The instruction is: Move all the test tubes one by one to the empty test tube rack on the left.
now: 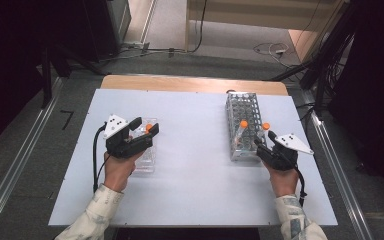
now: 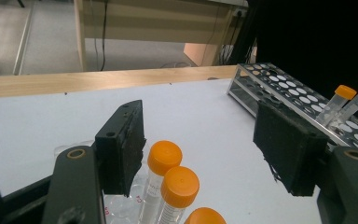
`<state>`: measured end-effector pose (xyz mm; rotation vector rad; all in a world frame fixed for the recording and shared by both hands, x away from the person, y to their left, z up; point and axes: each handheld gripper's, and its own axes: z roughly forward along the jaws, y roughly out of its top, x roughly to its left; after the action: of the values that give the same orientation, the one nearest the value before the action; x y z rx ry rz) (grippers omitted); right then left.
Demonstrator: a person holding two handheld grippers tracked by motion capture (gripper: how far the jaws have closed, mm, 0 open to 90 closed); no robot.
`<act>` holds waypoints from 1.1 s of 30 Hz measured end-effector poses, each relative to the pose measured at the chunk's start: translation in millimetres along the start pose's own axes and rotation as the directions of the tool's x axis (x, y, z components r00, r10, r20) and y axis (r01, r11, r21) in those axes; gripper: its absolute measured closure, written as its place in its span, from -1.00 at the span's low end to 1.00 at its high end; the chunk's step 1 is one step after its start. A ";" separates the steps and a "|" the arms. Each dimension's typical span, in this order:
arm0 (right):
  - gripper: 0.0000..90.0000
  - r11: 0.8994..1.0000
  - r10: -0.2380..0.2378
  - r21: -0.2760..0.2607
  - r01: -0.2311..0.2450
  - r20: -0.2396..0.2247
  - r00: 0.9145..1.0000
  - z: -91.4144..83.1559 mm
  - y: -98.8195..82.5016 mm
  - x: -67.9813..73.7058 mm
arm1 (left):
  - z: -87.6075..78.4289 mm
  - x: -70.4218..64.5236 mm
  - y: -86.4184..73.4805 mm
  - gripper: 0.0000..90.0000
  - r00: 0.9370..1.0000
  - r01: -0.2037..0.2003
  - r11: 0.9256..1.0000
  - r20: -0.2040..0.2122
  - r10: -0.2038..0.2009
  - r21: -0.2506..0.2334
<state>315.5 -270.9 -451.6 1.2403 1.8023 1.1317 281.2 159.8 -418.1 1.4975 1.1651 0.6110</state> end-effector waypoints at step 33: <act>0.59 0.999 0.031 0.016 -0.031 0.008 0.999 22.8 3.5 -14.8 | 0.9 -1.1 -1.3 -0.26 1.000 -0.006 1.000 0.014 0.006 0.002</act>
<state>341.5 -277.8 -456.9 1.2843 1.7958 1.1299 281.1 158.3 -419.3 1.5053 1.1513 0.6028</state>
